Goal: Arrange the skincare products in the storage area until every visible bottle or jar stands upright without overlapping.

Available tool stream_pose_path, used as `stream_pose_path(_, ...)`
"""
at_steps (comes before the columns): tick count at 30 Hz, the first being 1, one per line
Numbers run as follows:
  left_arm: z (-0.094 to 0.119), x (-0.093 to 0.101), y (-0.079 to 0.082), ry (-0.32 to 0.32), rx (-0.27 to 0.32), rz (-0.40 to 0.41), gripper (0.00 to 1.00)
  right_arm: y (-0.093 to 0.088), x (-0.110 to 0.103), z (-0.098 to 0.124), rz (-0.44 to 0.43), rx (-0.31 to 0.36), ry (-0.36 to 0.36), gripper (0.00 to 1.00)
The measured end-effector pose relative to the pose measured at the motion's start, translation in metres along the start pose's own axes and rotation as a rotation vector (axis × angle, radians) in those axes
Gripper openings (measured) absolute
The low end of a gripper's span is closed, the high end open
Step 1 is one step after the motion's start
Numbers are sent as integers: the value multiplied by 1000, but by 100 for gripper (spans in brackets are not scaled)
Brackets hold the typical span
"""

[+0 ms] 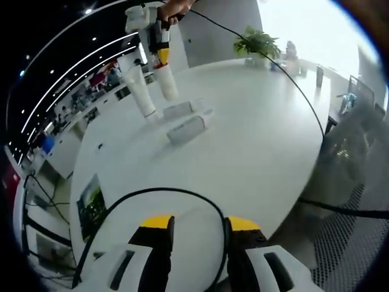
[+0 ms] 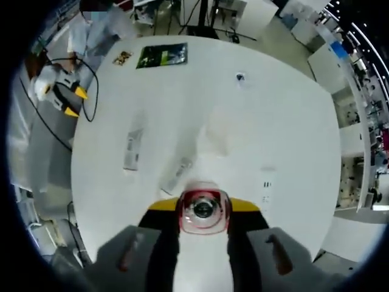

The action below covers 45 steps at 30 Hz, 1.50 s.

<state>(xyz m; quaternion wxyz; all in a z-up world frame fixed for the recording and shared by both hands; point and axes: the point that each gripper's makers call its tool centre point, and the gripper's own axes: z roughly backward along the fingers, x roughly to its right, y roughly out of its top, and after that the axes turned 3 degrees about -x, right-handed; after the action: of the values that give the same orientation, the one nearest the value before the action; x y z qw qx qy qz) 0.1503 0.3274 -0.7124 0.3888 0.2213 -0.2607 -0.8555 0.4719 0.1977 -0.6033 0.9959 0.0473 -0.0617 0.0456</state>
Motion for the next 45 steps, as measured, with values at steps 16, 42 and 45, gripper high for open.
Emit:
stream_pose_path(16,-1,-2,-2,8,-14,-26,35,14,4,-23,31,-9,24,28)
stream_pose_path(42,-2,-3,-8,10,-37,-30,34,20,7,-37,9,54,65,29)
stream_pose_path(45,-2,-3,-10,10,-46,-39,34,21,8,-37,8,70,72,30)
